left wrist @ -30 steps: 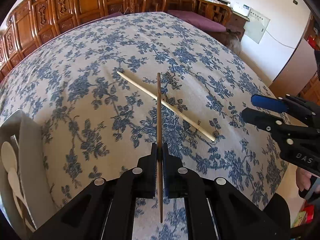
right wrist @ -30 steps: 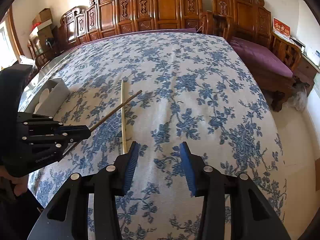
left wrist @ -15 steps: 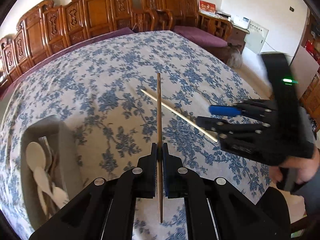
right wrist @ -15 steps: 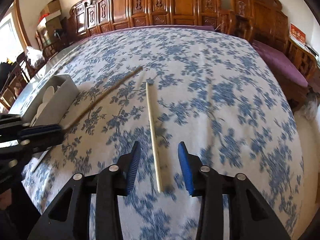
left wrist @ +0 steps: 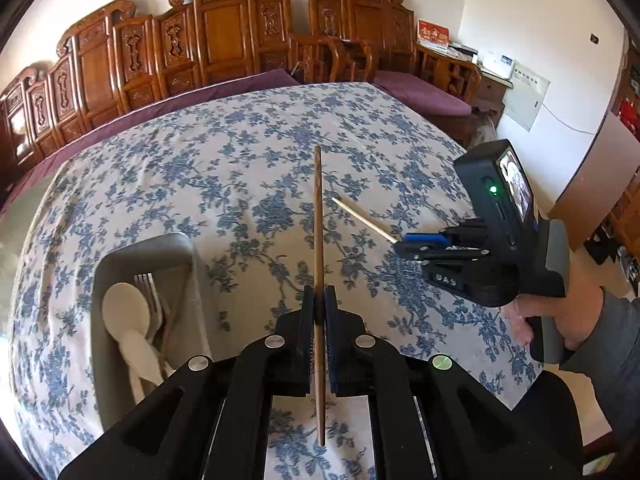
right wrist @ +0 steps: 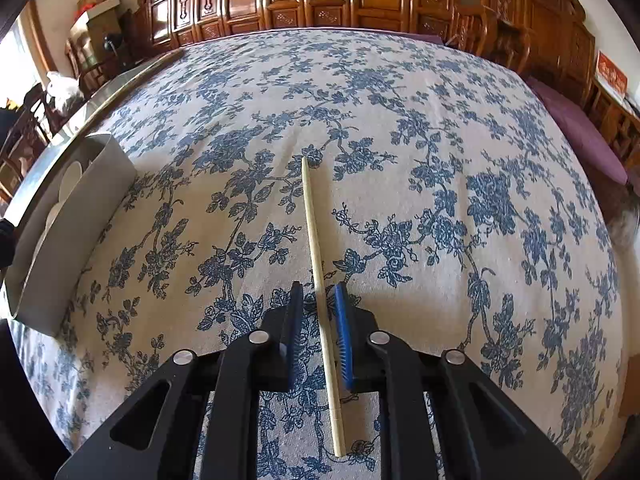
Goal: Organize utensils
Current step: 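Grasp the light wooden chopstick with the right tool while the left tool holds its chopstick, then lower the dark chopstick into the tray and open the left tool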
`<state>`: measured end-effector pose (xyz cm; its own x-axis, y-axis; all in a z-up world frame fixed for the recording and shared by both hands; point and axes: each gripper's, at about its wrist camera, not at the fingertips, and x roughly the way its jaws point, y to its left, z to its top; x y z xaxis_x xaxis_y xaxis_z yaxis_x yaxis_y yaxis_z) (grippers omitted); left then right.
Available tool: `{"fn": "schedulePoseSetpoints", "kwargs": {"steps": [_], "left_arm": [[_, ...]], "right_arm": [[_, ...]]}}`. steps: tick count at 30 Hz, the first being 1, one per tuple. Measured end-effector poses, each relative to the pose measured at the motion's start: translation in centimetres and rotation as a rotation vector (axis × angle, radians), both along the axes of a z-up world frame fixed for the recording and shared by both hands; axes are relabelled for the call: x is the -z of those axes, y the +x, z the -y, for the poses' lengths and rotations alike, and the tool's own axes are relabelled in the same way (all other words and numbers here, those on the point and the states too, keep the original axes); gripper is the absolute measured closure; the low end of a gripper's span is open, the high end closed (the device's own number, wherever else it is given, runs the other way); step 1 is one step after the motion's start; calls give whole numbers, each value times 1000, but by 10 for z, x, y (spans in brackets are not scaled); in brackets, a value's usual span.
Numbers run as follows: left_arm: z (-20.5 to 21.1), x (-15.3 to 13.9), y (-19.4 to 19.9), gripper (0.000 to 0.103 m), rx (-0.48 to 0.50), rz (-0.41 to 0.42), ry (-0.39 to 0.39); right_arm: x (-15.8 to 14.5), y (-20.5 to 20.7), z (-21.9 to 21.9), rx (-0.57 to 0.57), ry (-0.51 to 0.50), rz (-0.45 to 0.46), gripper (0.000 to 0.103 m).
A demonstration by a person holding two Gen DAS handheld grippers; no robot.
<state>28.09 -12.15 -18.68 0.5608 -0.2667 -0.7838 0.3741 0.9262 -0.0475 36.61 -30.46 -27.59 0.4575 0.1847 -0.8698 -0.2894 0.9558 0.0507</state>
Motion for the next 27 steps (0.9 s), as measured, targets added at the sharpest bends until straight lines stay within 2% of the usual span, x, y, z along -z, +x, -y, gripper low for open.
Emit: {"fn": "schedulePoseSetpoints", "kwargs": {"steps": [11,16,22,27], "left_arm": [[-38,-8,-7,99,-49,13,6],[-63,-6,-12,99,-79,19,17],[-102,0,-16,99,-142,3,2],[-116,6,-13,99,-159,-14,9]], "right_arm": [[-6,-16,-4,-10,-26,-15,97],[-28,-30,-8,-11,56,5,97],[-54,-45,-25,-62,76,47,97],[-67,-53,-35,-81,102,70,97]]}}
